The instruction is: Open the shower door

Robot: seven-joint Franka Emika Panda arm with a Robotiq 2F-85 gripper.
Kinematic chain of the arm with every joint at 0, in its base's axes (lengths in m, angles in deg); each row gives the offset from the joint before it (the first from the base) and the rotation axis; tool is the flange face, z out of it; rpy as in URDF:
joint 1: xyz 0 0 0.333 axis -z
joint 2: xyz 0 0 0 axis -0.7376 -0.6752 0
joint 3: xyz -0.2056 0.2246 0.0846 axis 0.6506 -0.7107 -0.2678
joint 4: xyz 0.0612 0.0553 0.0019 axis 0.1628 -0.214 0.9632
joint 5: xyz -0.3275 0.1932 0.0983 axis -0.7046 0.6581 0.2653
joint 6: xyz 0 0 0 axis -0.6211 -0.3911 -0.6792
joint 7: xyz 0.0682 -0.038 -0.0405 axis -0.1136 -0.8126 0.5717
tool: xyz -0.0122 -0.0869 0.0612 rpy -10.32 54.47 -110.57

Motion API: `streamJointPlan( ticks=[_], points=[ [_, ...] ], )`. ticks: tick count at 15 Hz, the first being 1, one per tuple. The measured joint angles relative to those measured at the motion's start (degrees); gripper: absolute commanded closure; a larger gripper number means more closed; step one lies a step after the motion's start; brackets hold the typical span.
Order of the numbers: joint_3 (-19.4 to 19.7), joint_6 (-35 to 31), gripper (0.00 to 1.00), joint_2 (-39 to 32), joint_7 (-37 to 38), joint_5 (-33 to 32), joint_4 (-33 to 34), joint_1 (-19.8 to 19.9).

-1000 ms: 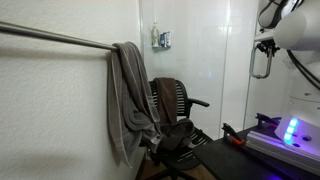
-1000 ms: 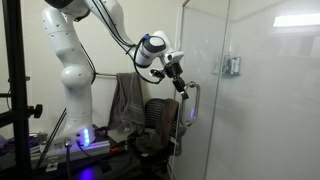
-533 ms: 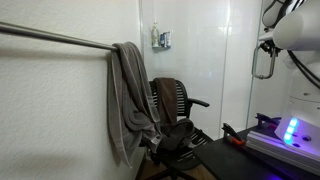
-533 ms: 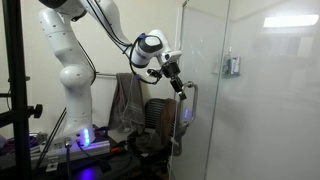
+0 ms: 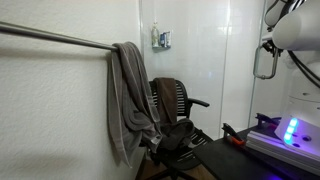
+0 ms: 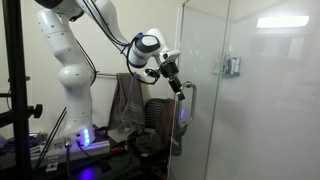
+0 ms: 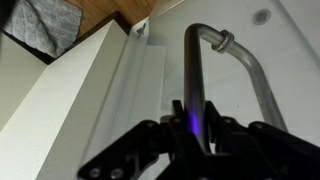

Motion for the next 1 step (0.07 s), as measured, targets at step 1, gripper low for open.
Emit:
streamJointPlan(
  ticks=[1],
  points=[
    [-0.2, 0.9, 0.65, 0.1, -0.8, -0.1, 0.2, 0.2]
  ],
)
